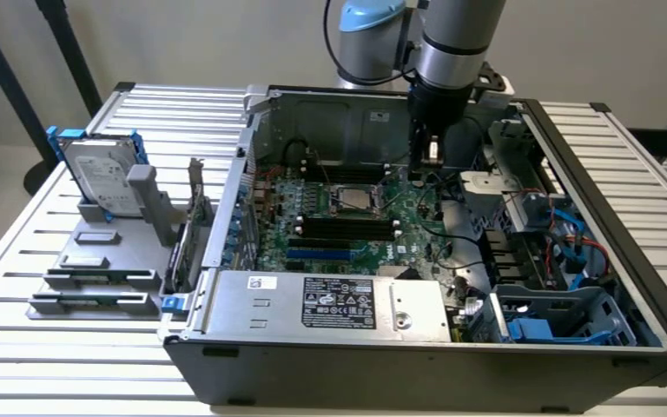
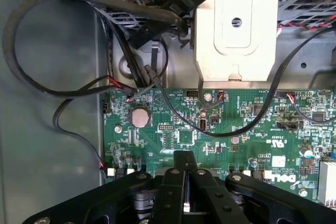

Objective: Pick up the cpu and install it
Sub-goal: 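Close the cpu cover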

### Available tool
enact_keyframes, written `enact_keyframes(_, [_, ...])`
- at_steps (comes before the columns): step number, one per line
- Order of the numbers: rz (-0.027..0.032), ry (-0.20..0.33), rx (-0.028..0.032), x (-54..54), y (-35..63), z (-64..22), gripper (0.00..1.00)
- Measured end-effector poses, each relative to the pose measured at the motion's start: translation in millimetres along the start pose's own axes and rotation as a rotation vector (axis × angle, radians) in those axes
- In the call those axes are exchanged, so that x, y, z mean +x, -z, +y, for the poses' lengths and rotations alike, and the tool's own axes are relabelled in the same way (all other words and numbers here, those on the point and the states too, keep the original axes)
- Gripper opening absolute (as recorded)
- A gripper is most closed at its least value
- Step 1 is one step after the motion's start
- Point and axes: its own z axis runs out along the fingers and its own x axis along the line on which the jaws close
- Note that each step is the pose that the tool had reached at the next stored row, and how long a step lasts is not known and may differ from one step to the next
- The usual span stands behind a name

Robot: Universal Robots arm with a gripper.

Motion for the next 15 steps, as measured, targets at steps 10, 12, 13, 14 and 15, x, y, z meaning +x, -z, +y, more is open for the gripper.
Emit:
enact_keyframes(10, [-0.0006, 0.022, 0.0400, -0.4, -0.1, -5.6, 0.11])
enact_keyframes(12, [-0.0006, 0.025, 0.0469, -0.4, -0.2, -7.6, 0.11])
enact_keyframes(13, [-0.0006, 0.026, 0.0507, -0.5, -0.2, -8.8, 0.11])
enact_keyframes(14, [-0.0008, 0.027, 0.0547, -0.5, -0.1, -10.1, 0.11])
enact_keyframes(15, [-0.0011, 0.027, 0.0590, -0.5, -0.1, -11.5, 0.11])
